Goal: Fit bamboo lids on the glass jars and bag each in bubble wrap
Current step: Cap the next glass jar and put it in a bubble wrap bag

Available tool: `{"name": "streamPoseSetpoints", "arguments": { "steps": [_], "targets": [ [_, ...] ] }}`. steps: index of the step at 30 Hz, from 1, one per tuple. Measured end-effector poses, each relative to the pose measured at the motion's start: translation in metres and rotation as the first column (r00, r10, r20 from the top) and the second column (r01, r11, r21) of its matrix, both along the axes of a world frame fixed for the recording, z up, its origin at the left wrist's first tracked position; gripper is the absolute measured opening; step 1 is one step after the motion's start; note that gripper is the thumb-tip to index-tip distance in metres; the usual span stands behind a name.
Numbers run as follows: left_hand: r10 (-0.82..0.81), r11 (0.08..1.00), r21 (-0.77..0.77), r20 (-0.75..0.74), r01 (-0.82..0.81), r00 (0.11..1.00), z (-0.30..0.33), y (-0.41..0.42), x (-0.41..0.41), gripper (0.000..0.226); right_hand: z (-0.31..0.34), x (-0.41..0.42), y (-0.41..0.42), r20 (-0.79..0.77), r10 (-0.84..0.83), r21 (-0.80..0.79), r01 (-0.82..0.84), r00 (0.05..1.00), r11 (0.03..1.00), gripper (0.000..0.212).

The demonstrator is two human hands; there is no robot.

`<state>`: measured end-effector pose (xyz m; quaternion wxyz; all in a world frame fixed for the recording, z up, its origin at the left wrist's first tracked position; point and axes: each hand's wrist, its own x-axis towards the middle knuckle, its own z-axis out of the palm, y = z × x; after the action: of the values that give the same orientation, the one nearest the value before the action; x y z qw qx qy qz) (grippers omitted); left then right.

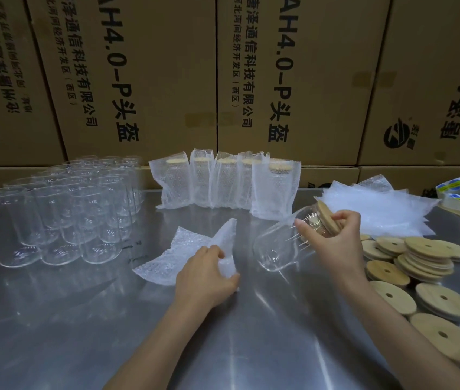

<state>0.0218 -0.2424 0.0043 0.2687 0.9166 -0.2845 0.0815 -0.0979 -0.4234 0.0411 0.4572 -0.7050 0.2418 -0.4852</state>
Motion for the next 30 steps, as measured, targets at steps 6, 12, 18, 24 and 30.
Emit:
{"name": "streamPoseSetpoints", "arguments": {
  "steps": [6, 12, 18, 24, 30],
  "targets": [
    [-0.081, 0.997, 0.018, 0.0, 0.081, 0.997, -0.002, -0.001, -0.002, 0.037, -0.012, 0.002, -0.005, 0.106, 0.042, 0.397, -0.081, 0.993, 0.914, 0.056],
    [-0.167, 0.951, -0.276, -0.075, 0.141, 0.983, 0.004, -0.003, -0.01, 0.018, -0.013, 0.004, 0.0, 0.271, 0.193, 0.667, -0.329, 0.943, 0.669, 0.055],
    [-0.2, 0.876, -0.478, -0.246, 0.061, 0.948, 0.008, -0.004, -0.007, 0.022, -0.016, 0.006, -0.001, 0.304, 0.271, 0.67, -0.408, 0.913, 0.621, 0.021],
    [-0.179, 0.697, -0.712, -0.286, -0.084, 0.941, 0.013, -0.004, -0.009, 0.026, -0.019, 0.008, 0.002, 0.236, 0.325, 0.628, -0.399, 0.916, 0.669, 0.033],
    [-0.214, 0.613, -0.779, -0.004, 0.131, 0.977, 0.022, -0.006, -0.023, 0.033, -0.022, 0.009, 0.008, 0.205, 0.309, 0.627, -0.367, 0.929, 0.687, 0.063]
  ]
}}
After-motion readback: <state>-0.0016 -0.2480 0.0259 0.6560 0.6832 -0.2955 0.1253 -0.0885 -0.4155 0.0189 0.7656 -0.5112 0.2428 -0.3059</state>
